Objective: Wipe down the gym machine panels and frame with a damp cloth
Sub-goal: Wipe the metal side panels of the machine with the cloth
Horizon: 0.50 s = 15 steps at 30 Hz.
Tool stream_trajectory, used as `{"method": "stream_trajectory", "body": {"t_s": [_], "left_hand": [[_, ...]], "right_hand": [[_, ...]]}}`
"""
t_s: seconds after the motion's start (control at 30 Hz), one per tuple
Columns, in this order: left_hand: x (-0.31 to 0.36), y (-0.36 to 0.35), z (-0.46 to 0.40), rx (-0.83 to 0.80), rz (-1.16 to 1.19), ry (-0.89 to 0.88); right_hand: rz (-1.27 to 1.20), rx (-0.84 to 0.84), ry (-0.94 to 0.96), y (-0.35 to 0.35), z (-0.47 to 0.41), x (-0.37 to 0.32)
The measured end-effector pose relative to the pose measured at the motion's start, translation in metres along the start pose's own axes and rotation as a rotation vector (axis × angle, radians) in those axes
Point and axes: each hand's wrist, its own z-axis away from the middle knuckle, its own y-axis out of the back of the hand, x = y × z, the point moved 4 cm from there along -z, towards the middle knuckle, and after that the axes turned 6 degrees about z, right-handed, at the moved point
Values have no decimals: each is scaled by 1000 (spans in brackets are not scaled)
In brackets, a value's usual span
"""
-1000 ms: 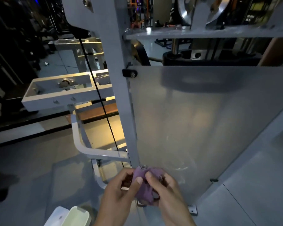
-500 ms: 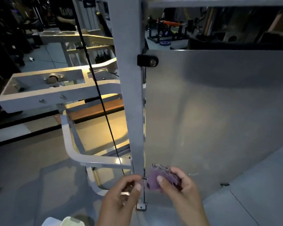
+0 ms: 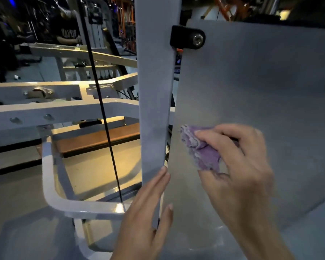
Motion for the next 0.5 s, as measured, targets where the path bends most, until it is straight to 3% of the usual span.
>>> {"method": "stream_trajectory", "body": {"t_s": [0.13,0.33,0.5], "left_hand": [[-13,-15,9,29,-38,-51],[-57,-40,6,56,-181,-282],[-74,-52,-6,126,-106,-374]], "right_hand": [[40,82,181,-12,0,-2],[162,43,371,-51,51,14],[221,76,509,-50,49,14]]}}
